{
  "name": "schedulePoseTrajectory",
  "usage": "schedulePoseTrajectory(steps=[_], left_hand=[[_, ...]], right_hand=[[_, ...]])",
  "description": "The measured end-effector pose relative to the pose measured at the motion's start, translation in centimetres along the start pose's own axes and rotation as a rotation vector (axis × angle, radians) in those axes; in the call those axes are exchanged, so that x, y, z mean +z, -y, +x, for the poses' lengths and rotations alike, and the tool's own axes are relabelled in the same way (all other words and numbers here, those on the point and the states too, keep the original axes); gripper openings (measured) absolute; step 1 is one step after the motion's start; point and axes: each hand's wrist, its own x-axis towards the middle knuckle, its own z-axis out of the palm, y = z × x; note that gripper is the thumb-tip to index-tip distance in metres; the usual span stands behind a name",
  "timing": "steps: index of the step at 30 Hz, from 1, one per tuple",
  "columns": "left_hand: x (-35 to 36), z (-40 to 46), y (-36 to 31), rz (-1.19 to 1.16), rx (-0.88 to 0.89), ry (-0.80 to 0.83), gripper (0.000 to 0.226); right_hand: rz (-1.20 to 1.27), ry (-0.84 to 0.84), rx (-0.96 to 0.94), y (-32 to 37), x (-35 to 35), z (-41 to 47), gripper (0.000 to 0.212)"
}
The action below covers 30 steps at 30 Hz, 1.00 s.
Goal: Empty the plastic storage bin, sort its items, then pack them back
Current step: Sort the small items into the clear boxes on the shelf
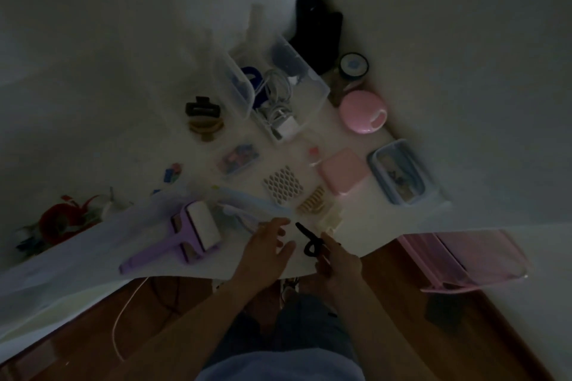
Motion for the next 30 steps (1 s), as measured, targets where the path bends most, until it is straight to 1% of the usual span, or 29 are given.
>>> schedulePoseTrajectory(steps=[3,6,8,11,14,18,22,24,27,28,30], left_hand=[[1.9,2.4,-1.0,-0.165,-0.193,-0.002,0.041],[2.8,3.7,-1.2,-0.191,-0.292,0.038,0.043],[3.0,4.1,-1.2,-0.18,-0.314,0.041,0.043],[2.9,4.2,-1.6,-0.184,-0.332,0.032,0.041],[2.3,4.1,-2.2,-0.19,-0.328,0.008,0.036],[0.8,4.0,-2.9,-0.17,-0.284,-0.06,0.026],[-1.6,4.0,-3.3,-0.177,-0.29,-0.118,0.021],[-3.3,3.6,-3.8,-0.193,-0.286,-0.133,0.02],[-6.4,2.9,-5.2,-0.221,-0.22,-0.178,0.021],[-7.6,2.6,-5.9,-0.21,-0.175,-0.214,0.019],[-10.4,1.7,-7.3,-0.15,-0.058,-0.347,0.018]], right_hand=[[-0.036,0.024,-0.007,0.4,-0.2,0.9,0.03],[0.003,0.014,-0.033,0.5,-0.3,1.7,0.035],[-0.008,0.051,-0.028,0.5,-0.4,1.9,0.03],[0.025,0.073,-0.031,0.6,-0.9,2.6,0.013],[0.014,0.036,-0.031,0.9,-1.9,3.4,0.011],[-0.08,-0.012,-0.022,2.0,-2.7,3.9,0.031],[-0.174,-0.034,-0.081,4.4,-2.3,2.9,0.037],[-0.183,-0.002,-0.096,5.7,-1.7,2.1,0.037],[-0.207,0.082,-0.195,7.8,0.0,-0.3,0.031],[-0.219,0.114,-0.242,8.2,0.8,-1.4,0.029],[-0.237,0.196,-0.341,9.0,2.5,-3.8,0.027]])
